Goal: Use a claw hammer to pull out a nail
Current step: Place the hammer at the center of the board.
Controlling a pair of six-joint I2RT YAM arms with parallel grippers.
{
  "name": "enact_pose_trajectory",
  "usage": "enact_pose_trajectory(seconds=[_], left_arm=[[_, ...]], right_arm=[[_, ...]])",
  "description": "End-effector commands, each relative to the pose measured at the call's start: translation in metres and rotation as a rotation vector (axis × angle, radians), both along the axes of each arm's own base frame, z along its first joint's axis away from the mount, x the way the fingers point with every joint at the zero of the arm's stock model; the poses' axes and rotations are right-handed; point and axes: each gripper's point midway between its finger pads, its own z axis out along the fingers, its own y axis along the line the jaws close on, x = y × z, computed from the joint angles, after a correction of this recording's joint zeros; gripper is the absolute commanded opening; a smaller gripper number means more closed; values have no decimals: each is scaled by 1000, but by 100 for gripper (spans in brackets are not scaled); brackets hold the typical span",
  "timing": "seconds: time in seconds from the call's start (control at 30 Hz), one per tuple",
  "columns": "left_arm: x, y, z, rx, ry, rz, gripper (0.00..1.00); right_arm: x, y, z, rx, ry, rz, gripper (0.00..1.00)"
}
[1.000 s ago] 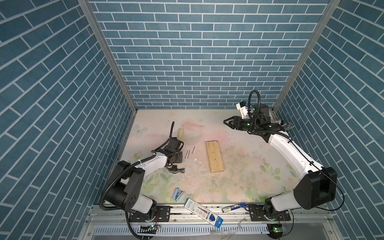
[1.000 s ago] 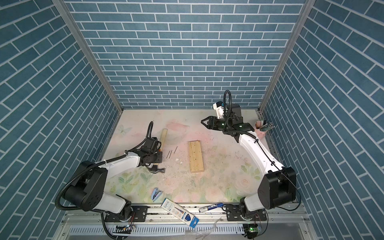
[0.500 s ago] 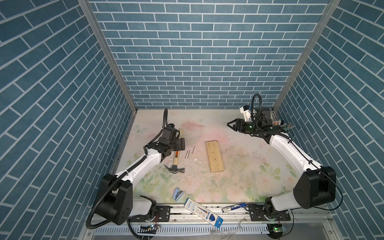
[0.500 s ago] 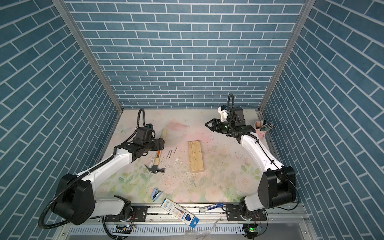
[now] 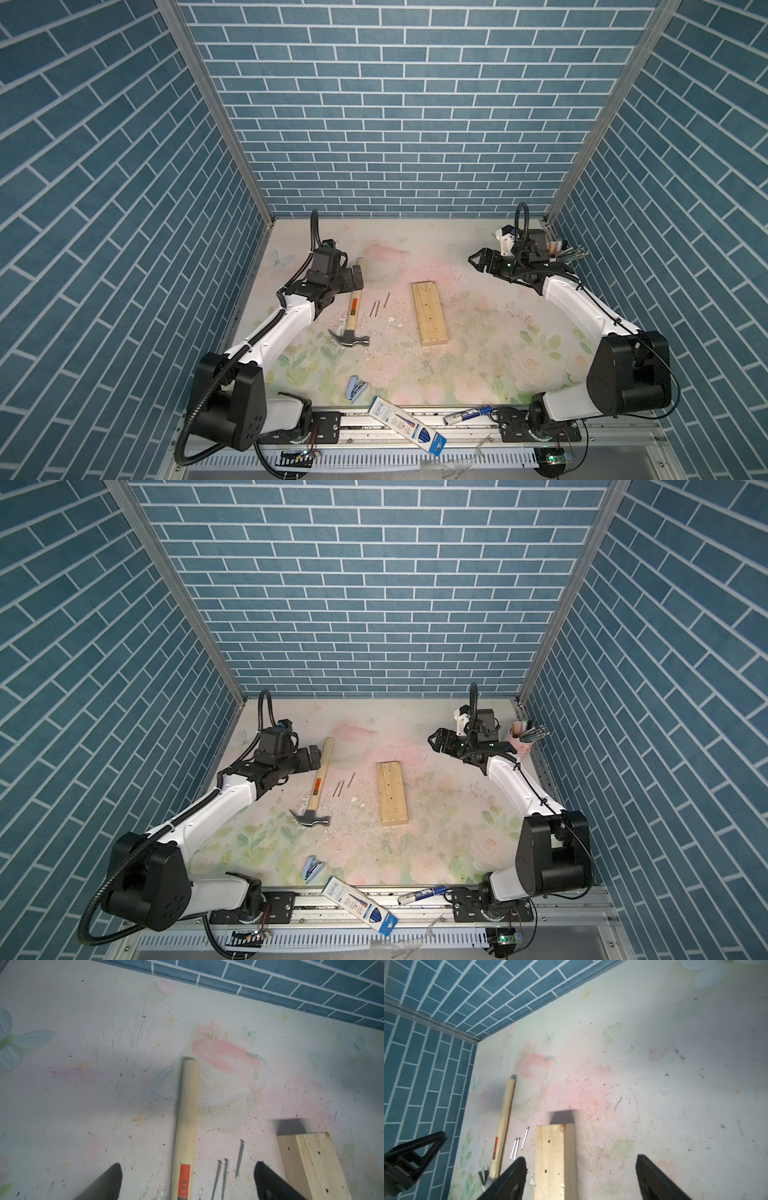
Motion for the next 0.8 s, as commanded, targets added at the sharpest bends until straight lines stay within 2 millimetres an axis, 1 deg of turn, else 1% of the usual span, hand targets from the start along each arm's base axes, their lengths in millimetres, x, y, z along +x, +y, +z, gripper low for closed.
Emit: enact_pose_trajectory(seconds=[0.0, 0.1, 0.2, 0.33, 0.5, 0.6, 0.63, 0.7, 0.77], left_arm=[[1, 17, 5, -11, -43, 72, 99], [-2, 34, 3, 15, -64, 128, 99], [-3, 43, 4, 23, -79, 136, 99], [-5, 62, 6, 71, -95, 182, 99], [0, 80, 11, 80, -167, 216, 99], [-1, 98, 11, 132, -177, 262, 99], [-1, 105, 14, 161, -190, 277, 99], [-4, 115, 10, 205, -207, 294, 99], [-5, 125, 10, 220, -228, 314, 99]], right_arm=[[7, -19, 12, -92, -116, -37, 83], [8, -30, 5, -129, -135, -71, 84], [9, -39, 0, -161, -155, -107, 83], [9, -51, -6, -207, -221, -152, 84], [10, -57, -10, -246, -265, -160, 84], [11, -60, -14, -274, -268, -158, 84], [11, -64, -15, -295, -269, -169, 84], [12, -69, -15, -319, -275, -179, 85], [12, -74, -18, -339, -276, -189, 84]])
